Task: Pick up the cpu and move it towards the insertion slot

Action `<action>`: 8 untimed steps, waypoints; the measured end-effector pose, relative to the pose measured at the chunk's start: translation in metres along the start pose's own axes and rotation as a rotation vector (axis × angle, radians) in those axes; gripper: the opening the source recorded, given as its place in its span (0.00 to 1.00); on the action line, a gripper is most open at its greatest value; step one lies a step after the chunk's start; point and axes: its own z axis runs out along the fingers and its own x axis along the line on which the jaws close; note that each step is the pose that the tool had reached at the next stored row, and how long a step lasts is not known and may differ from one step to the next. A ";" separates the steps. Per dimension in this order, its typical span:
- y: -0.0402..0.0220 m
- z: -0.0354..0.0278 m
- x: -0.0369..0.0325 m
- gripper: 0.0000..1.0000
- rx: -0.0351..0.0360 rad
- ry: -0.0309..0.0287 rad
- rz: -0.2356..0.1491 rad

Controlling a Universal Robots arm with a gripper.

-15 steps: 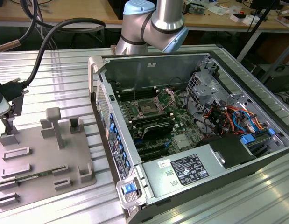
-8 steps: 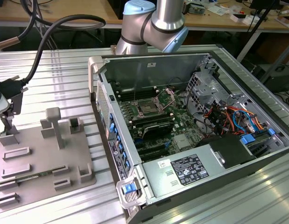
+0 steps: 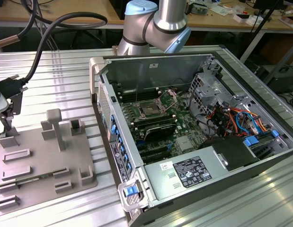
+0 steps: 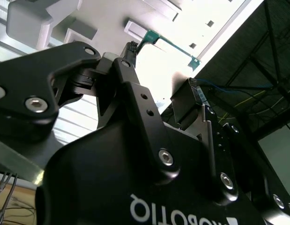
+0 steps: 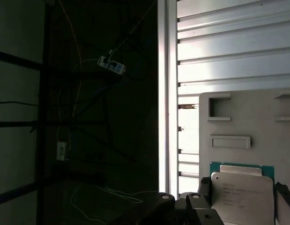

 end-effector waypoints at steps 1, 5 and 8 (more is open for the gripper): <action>0.0001 -0.0017 0.0000 0.55 0.0000 0.0000 0.000; 0.0005 -0.0131 0.0003 0.55 -0.0001 -0.0002 0.000; 0.0012 -0.0209 0.0006 0.55 -0.0001 -0.0001 0.000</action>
